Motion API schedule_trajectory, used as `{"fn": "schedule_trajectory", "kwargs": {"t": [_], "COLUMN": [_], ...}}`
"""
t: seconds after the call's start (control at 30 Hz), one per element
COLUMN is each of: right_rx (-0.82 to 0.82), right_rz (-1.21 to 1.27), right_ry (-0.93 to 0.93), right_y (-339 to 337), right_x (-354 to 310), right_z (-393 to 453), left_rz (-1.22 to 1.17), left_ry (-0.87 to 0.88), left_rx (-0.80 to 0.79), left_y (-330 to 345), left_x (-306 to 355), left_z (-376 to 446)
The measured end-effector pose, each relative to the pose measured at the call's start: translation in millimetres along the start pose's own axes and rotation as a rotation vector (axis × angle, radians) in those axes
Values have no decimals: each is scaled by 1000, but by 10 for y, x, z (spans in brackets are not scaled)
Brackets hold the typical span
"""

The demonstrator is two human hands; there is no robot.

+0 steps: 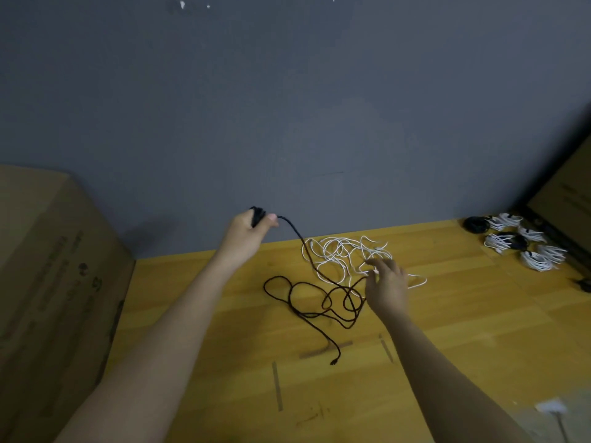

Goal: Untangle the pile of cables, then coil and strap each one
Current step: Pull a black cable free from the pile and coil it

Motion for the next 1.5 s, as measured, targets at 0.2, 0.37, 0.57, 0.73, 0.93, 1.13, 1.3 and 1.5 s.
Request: {"fn": "schedule_trajectory", "kwargs": {"t": [0.2, 0.37, 0.57, 0.73, 0.93, 1.13, 1.3, 1.5], "right_rx": [-319, -179, 311, -12, -556, -570, -230, -93], "right_rz": [462, 636, 823, 413, 297, -23, -281, 136], "right_ry": [-249, -101, -133, -238, -259, -470, -973, -564], "right_y": [237, 27, -778, -400, 635, 785, 423, -99], "right_x": [-991, -965, -1132, -1305, -1009, -906, -1347, -952], "right_z": [-149, 15, 389, 567, -174, -704, -952, -487], "left_rz": [-162, -569, -469, -740, -825, -96, 383, 443], "left_ry": [110, 8, -13, 59, -73, 80, 83, 51], "left_rx": [-129, -192, -507, -644, -203, -97, -293, -473], "left_y": [379, 354, 542, 619, 429, 313, 668, 708], "left_x": [519, 652, 605, 896, 655, 400, 95, -204], "left_z": [-47, -44, -289, -462, -170, -80, -268, -517]}}
Point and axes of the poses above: each hand's wrist, its own z-axis towards the middle knuckle, its own y-axis out of the palm, x = y × z, the point moved 8 cm from there along z, towards the middle knuckle, and after that the axes turned 4 degrees about -z, right-handed, at the moved point
